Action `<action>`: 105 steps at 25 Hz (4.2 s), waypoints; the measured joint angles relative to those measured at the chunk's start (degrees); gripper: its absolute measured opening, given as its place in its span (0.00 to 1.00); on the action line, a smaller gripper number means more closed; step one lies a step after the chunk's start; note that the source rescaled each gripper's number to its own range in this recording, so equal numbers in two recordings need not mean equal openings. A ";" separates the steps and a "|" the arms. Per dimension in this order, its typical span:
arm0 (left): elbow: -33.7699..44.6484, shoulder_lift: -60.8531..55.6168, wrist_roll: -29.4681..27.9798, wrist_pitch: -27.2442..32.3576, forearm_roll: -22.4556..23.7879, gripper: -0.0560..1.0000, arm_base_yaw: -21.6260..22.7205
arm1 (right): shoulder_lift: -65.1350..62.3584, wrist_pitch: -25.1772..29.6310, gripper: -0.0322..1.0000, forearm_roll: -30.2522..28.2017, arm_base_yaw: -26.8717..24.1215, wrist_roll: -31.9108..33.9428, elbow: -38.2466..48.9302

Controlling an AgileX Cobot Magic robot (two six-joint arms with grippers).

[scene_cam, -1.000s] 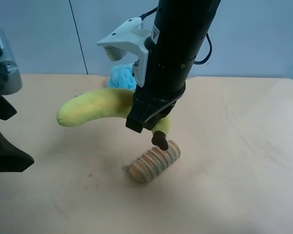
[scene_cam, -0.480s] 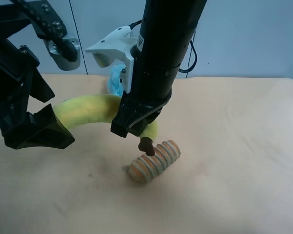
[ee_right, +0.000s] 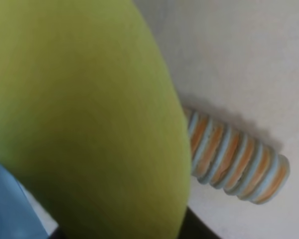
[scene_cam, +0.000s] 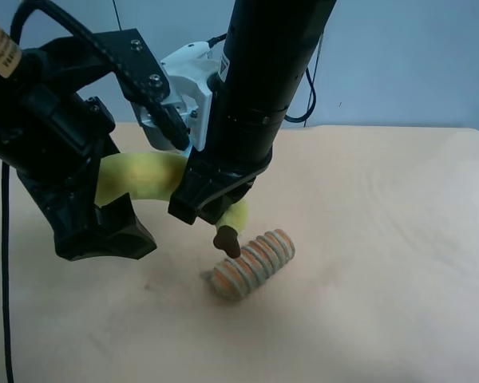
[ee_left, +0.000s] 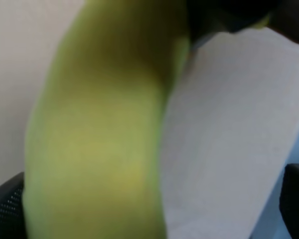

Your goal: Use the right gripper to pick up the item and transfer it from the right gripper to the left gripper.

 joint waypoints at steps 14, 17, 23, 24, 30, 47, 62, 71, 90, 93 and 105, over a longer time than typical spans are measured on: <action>0.00 0.59 -0.24 -2.67 2.41 0.05 0.00 | 0.00 0.18 0.03 0.18 0.00 -0.78 0.00; 0.00 0.59 -0.24 -2.67 2.41 0.06 0.00 | 0.00 0.18 0.03 0.18 0.00 -0.97 0.00; 0.00 0.59 -0.24 -2.67 2.41 0.06 0.00 | 0.00 1.26 0.55 -0.84 0.00 -1.02 0.00; 0.00 0.59 -0.24 -2.54 2.41 0.06 0.00 | 0.00 1.61 0.72 -1.71 0.00 -1.02 0.00; 0.00 0.59 -0.24 -2.35 2.41 0.06 0.00 | 0.00 2.75 0.99 -3.36 0.00 -0.12 -0.21; 0.00 0.59 -0.24 -2.30 2.41 0.06 0.00 | -8.26 6.14 1.00 -6.70 0.00 8.79 -2.69; 0.00 0.59 -0.24 -2.30 2.41 0.06 0.00 | -22.77 6.20 1.00 -7.12 0.00 13.96 1.81; 0.00 0.59 -0.24 -2.30 2.41 0.06 0.00 | -35.64 6.35 1.00 -7.12 0.00 16.14 14.35; 0.00 0.59 -0.24 -4.05 2.41 0.06 0.00 | -73.86 5.99 1.00 -10.73 0.05 15.91 44.79; 0.00 0.59 -0.24 -4.05 2.41 0.06 0.00 | -79.50 2.97 1.00 -11.39 0.05 15.78 48.12; 0.00 0.59 -0.24 -4.10 2.41 0.06 0.00 | -87.24 -2.21 1.00 -12.76 0.10 15.78 53.84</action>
